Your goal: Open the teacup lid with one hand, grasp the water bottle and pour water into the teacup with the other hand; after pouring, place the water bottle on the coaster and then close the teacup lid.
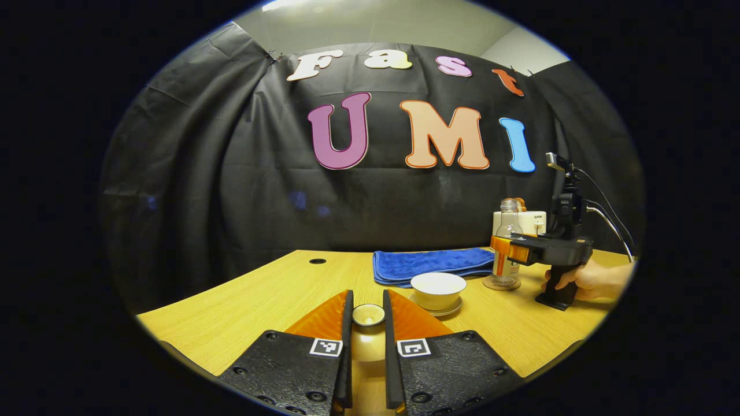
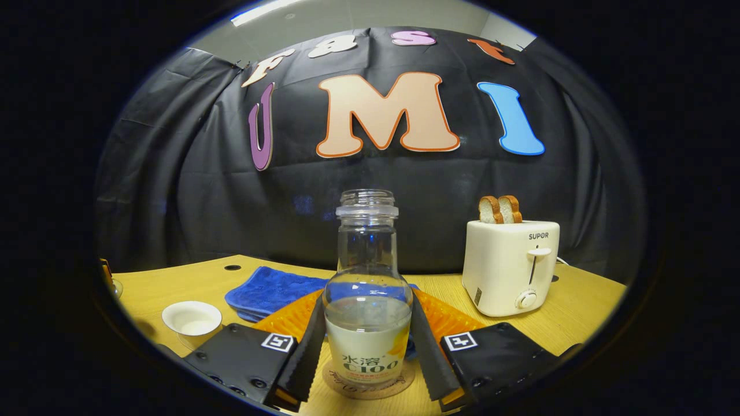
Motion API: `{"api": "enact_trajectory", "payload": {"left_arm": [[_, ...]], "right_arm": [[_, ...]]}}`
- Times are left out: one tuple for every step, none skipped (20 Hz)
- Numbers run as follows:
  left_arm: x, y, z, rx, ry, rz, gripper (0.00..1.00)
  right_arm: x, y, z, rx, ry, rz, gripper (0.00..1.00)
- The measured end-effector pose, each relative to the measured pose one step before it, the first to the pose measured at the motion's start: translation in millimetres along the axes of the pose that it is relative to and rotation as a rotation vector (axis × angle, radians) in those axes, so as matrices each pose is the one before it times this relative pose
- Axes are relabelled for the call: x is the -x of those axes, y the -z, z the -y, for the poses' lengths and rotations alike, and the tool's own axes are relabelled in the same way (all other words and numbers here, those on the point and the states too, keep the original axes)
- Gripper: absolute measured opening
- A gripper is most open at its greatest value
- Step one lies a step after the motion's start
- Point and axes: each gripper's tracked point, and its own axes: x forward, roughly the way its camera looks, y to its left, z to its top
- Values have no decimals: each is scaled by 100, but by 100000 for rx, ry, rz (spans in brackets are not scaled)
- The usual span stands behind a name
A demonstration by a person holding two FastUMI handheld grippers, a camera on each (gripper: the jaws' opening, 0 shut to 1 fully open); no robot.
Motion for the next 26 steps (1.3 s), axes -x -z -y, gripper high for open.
{"api": "enact_trajectory", "payload": {"left_arm": [[-10, -97, 2, 4, -29, 30, 20], [41, 51, -55, 19, -69, -29, 20], [7, 2, 31, 46, 23, -63, 20], [-3, 33, 22, 13, 39, -41, 20], [-47, 57, 20, 19, -11, -8, 20], [43, -76, -13, 3, 51, -18, 20], [-13, 64, 54, 37, 123, 10, 20], [-87, -64, 77, -100, 246, 45, 20], [-10, -3, 151, 51, 406, 18, 20], [-66, -28, 347, 4, 338, -87, 20], [-72, 105, 326, 31, 364, -94, 20], [-242, -59, 318, -68, 438, -64, 20], [-93, -44, 342, 46, 480, -37, 20], [-120, -75, 321, -93, 607, 1, 20], [-318, 169, 586, 1, 1158, -47, 20], [-435, -3, 713, -17, 1096, -212, 20], [-465, -46, 646, 51, 1313, 83, 20], [-445, 51, 610, -124, 1388, -175, 20], [-479, 78, 471, 168, 1218, -101, 20], [-365, 26, 494, -162, 1620, -216, 20], [-781, -85, 568, -180, 1923, 355, 20], [-941, 17, 596, -822, 2037, -212, 20], [-577, -23, 407, -579, 1367, -22, 20], [-860, 61, 464, -841, 1271, 20, 20], [-592, -21, 41, -1027, -25, -253, 20], [-576, -18, 144, -1060, 167, -136, 20]], "right_arm": [[14, 77, -14, -19, 167, -312, 80], [-11, -95, -25, 57, 98, 27, 80], [56, 73, 70, -127, 282, -280, 81], [-45, -79, 45, 122, 238, 20, 81], [-36, -13, 83, 51, 398, -36, 82], [118, -28, -58, -53, 240, 61, 83], [-39, 58, 139, -16, 463, -141, 83], [151, 83, 164, 24, 409, -16, 82], [152, -53, -17, 69, 19, 95, 89], [140, -118, 106, 21, 1067, 96, 96], [403, 75, 73, 51, 171, 27, 96], [396, -30, 67, 42, 283, -40, 96], [410, 24, -36, -70, -45, 71, 96], [473, -67, -72, 40, -360, 175, 96], [1036, -1, -69, -26, -501, -191, 91], [979, -125, -82, 77, -264, 357, 96], [1338, 58, -64, -138, -914, -220, 96], [712, -111, 59, 61, -46, 199, 92], [820, 1, -28, -142, -209, -138, 91], [898, -49, -11, 119, -789, 308, 91], [1471, -873, 113, -35, -309, -51, 96], [1938, -9, 687, -127, 184, 41, 91], [961, -115, 284, 94, -108, 225, 93], [1195, -66, 271, -121, -862, 7, 95], [944, -20, 120, -105, -896, 51, 98], [740, -120, 208, 19, -517, 131, 100]]}}
